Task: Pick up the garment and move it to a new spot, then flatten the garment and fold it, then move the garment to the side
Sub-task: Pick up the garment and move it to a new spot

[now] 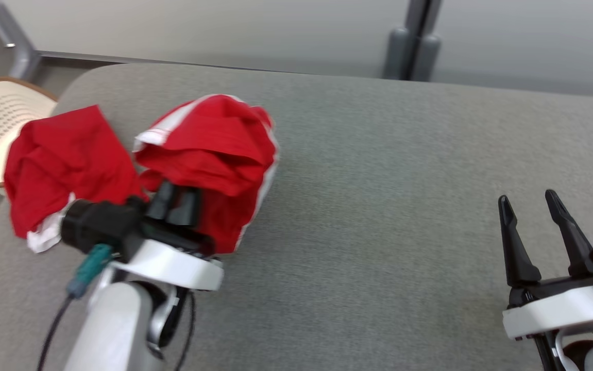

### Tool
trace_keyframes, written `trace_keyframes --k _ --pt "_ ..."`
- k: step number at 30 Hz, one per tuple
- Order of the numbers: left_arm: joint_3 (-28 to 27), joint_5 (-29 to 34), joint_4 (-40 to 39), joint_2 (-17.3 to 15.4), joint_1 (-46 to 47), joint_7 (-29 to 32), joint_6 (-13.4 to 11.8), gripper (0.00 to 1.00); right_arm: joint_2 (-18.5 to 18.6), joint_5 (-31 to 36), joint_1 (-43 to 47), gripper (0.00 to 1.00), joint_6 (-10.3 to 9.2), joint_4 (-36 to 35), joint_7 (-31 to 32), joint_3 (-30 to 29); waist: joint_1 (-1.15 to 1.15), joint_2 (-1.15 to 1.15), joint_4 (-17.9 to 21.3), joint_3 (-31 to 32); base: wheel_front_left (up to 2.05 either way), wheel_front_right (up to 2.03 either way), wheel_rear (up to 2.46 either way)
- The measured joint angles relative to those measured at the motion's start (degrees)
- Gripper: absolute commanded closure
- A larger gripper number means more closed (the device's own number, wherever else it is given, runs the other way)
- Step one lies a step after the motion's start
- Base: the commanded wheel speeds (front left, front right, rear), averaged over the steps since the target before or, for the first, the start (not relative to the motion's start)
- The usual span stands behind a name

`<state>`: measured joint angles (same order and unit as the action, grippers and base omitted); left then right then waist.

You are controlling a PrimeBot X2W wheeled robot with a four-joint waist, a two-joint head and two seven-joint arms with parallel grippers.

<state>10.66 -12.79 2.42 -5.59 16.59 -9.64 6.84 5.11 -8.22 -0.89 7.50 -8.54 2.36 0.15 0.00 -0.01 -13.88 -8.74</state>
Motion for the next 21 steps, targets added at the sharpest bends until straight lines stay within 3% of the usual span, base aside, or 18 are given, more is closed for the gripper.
trace_keyframes --k 8,16,21 --pt "12.95 -0.89 4.13 1.51 5.19 2.89 0.52 1.00 -0.82 -0.38 -3.37 0.00 0.00 1.22 -2.30 1.42 0.00 0.00 10.20 -3.98 0.00 0.00 0.00" --pt "23.73 -2.36 17.89 1.60 12.06 5.49 0.59 1.00 -2.03 -2.70 -3.86 0.00 -0.01 6.12 -6.86 0.96 0.00 0.00 22.50 -8.79 0.00 0.00 0.00" --pt "27.49 -4.30 24.03 1.37 14.62 3.97 0.60 1.00 -2.22 -3.55 -3.94 0.00 -0.01 8.15 -8.94 0.82 0.00 0.00 27.65 -11.89 0.00 0.00 0.00"
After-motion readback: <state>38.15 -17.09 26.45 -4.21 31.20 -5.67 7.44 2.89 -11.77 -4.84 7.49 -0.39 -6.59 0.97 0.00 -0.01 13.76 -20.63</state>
